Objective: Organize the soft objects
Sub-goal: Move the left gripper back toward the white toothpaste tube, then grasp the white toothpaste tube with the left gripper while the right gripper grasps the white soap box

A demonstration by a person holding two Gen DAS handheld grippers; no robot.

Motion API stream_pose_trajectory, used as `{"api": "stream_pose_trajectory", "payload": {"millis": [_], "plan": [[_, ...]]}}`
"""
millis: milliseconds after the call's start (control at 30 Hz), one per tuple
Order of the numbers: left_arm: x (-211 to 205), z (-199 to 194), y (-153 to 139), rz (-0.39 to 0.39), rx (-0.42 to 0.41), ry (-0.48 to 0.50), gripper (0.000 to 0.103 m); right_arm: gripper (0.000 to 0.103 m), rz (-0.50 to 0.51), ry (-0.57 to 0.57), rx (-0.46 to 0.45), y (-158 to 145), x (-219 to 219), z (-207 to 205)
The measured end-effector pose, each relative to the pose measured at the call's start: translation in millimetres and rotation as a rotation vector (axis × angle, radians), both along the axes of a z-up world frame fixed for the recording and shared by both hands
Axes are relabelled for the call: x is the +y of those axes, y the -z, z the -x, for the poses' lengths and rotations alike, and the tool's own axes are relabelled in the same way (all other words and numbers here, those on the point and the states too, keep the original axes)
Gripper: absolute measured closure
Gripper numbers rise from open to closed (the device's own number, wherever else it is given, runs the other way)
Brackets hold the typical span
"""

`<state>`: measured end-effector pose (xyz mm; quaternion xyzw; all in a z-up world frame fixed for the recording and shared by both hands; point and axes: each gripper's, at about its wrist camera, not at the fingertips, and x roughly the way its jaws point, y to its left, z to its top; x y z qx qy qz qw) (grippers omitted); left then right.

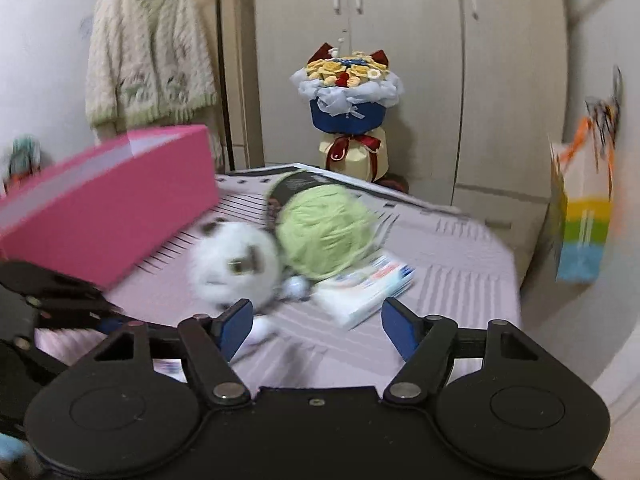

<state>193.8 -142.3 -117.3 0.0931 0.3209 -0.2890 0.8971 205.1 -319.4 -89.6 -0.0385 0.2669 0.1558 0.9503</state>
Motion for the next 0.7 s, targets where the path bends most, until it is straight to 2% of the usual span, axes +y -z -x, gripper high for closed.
{"api": "stream_pose_trajectory", "payload": {"millis": [67, 167, 300, 467, 567, 700], "plan": [[-3, -7, 3, 0.001, 0.020, -0.021, 0.057, 0.026, 0.025, -0.047, 0.006, 4, -9, -15], [-4, -11, 3, 0.013, 0.016, -0.041, 0.057, 0.013, 0.026, -0.112, 0.039, 9, -18, -33], [-13, -9, 7, -0.021, -0.026, -0.043, 0.058, 0.010, 0.029, -0.170, 0.035, 15, -25, -50], [-21, -3, 10, -0.019, -0.069, -0.037, 0.080, 0.007, 0.030, -0.227, 0.068, 25, -28, -72], [-23, -1, 10, -0.026, -0.078, -0.034, 0.081, 0.003, 0.047, -0.253, 0.077, 30, -27, -79], [-22, -2, 10, -0.020, -0.077, -0.033, 0.081, 0.002, 0.076, -0.259, 0.112, 33, -23, -91]]}}
